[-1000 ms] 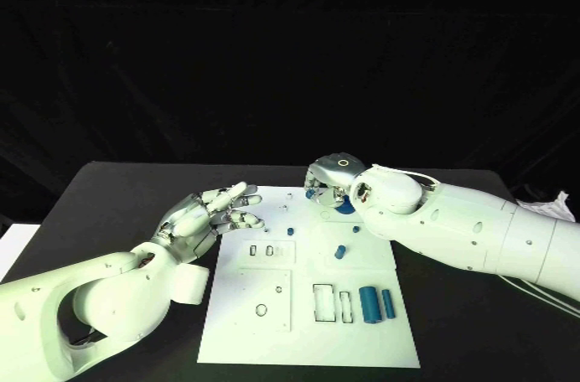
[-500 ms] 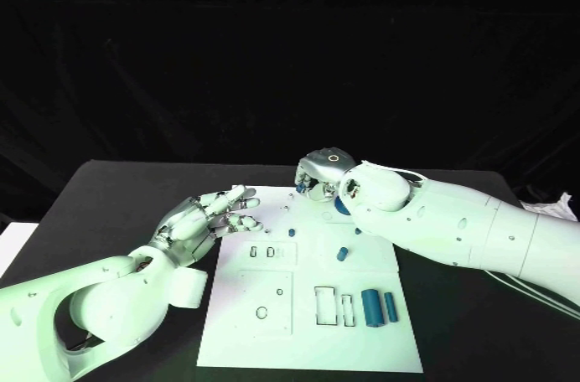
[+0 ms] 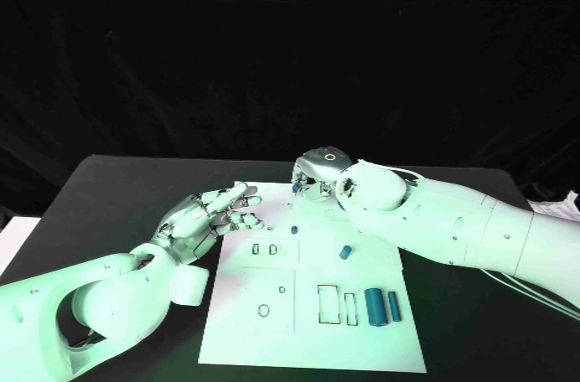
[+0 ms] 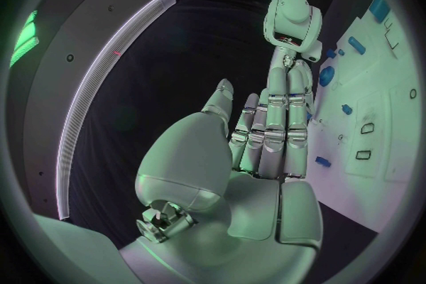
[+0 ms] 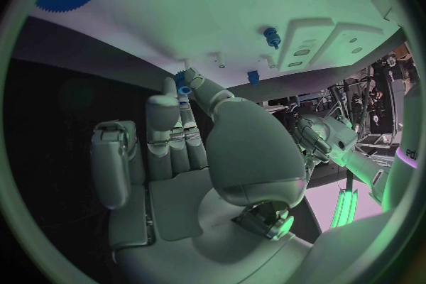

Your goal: Assemble the parts on the task board

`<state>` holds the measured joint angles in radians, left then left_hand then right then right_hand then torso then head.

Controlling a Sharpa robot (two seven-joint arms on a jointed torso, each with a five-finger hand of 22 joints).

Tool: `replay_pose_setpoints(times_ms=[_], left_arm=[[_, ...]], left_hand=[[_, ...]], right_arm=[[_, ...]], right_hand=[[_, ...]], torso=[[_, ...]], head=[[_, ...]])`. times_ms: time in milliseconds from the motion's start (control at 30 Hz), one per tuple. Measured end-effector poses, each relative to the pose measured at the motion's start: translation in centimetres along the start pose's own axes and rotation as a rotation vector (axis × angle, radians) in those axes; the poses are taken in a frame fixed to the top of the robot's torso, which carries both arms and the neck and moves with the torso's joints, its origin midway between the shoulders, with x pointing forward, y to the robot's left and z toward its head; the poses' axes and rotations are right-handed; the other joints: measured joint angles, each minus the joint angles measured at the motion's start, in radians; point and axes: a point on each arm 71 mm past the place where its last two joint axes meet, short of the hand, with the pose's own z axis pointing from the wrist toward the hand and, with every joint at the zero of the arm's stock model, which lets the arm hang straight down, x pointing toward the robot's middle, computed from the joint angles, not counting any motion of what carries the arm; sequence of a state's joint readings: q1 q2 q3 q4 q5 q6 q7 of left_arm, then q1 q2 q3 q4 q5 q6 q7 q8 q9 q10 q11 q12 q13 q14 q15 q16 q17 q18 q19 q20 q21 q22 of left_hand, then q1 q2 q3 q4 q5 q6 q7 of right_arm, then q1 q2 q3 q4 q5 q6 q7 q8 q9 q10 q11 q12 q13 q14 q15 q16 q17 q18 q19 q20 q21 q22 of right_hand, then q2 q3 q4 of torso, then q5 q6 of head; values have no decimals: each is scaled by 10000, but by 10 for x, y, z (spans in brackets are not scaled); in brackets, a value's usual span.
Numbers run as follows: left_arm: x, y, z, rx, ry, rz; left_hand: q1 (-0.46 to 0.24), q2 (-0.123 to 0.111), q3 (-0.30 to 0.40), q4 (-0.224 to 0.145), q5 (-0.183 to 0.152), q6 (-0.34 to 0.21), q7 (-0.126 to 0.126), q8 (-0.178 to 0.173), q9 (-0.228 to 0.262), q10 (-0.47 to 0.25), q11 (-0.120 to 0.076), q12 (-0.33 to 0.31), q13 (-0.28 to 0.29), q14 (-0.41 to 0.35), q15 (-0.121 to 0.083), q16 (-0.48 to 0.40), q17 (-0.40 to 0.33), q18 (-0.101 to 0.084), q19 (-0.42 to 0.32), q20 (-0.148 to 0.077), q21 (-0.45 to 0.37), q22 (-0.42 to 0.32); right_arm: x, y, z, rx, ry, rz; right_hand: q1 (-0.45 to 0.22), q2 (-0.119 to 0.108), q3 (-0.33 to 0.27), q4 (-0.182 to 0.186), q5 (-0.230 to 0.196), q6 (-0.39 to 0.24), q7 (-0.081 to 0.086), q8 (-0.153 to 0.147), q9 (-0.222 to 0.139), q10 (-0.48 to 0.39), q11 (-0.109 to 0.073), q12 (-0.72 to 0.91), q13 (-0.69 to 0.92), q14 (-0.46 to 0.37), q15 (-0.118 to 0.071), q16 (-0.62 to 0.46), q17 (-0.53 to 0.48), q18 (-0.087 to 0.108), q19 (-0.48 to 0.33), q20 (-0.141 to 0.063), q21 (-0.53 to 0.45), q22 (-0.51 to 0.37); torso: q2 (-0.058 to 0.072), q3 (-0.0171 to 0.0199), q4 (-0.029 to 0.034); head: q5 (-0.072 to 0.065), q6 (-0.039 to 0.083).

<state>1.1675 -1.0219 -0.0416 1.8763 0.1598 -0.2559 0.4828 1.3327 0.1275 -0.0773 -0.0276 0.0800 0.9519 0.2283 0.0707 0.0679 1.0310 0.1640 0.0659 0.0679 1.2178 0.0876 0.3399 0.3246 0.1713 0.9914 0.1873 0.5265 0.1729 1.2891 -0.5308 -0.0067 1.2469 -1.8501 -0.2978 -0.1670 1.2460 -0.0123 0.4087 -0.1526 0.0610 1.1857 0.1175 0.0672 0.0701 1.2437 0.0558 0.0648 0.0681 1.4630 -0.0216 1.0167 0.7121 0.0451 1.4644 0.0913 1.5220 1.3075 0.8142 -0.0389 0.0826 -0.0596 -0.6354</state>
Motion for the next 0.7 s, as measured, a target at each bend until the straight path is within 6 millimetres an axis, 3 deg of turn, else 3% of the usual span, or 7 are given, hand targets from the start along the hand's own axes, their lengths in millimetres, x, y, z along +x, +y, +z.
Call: replay_pose_setpoints(times_ms=[700], left_arm=[[1,0,0,4,16,-2]], left_hand=[[0,0,0,0,0,0,0,1,0,0,0,0,0,-64,1,0,15,-1,-36,35,0,-1]], right_arm=[[1,2,3,-23,162,-31]], right_hand=[[-88,-90,165,246,-94,-20,-21,2,0,0,0,0,1,0,0,0,-63,1,0,0,0,-1]], torso=[[52,-18,2]], head=[[-24,-57]])
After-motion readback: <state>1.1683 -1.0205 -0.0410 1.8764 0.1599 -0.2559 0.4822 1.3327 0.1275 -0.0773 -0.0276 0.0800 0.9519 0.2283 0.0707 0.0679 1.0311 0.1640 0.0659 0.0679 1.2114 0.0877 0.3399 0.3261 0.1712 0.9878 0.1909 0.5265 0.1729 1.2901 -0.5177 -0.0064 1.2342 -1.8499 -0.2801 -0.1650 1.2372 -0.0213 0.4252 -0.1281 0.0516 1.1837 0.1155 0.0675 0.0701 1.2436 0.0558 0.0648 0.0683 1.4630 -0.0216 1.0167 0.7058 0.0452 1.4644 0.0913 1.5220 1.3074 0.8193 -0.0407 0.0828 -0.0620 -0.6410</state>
